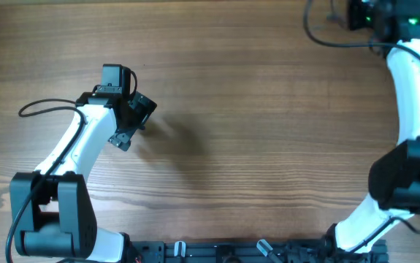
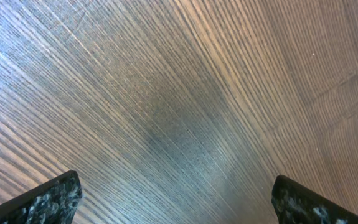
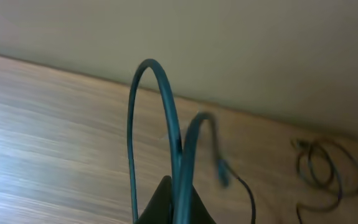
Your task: Untangle cables
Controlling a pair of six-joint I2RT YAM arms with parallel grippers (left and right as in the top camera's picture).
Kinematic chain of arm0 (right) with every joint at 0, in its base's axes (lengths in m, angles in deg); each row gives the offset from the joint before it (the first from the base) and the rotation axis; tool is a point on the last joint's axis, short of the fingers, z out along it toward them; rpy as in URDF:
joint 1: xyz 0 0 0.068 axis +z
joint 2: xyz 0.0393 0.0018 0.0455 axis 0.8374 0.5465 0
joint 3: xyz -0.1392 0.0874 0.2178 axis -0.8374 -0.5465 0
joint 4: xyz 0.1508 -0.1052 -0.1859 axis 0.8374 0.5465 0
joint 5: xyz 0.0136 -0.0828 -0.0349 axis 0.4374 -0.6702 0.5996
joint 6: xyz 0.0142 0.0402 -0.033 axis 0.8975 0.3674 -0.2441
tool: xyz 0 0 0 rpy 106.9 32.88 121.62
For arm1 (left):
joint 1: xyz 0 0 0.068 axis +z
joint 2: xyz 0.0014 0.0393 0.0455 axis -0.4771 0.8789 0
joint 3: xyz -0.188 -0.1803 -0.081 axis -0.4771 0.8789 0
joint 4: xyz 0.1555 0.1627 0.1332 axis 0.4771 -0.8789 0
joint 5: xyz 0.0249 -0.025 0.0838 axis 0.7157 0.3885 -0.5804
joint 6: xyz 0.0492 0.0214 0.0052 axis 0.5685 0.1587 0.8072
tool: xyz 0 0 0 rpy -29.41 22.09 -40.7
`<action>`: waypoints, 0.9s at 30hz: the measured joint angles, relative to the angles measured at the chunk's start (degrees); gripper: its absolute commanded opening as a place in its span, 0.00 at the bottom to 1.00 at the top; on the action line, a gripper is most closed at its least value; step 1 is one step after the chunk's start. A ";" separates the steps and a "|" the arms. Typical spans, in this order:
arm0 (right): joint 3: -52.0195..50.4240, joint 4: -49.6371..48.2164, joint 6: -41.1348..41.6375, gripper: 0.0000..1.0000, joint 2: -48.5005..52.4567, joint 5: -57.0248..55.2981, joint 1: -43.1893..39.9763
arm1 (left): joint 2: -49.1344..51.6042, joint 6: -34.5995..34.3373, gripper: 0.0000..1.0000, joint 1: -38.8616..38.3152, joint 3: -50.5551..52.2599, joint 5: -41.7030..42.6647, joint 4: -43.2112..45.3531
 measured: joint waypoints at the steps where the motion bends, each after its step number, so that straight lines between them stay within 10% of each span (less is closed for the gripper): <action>1: -0.35 0.07 0.00 0.04 1.70 0.35 -0.87 | 0.00 0.00 1.00 0.00 0.00 0.00 0.04; 10: -1.07 2.45 2.86 0.14 18.71 -2.32 -0.52 | 0.00 0.00 1.00 -0.02 0.00 0.02 0.02; 12: -1.22 1.33 5.75 0.98 19.82 -9.38 -0.44 | 0.00 0.00 1.00 0.00 0.00 0.02 0.00; 20: -1.25 4.55 10.95 1.00 11.89 -18.29 -0.57 | 0.00 0.00 1.00 0.00 0.00 0.00 0.07; 27: -0.63 9.66 15.23 1.00 -18.40 -14.51 -0.55 | 0.00 0.00 1.00 0.00 0.00 0.02 0.04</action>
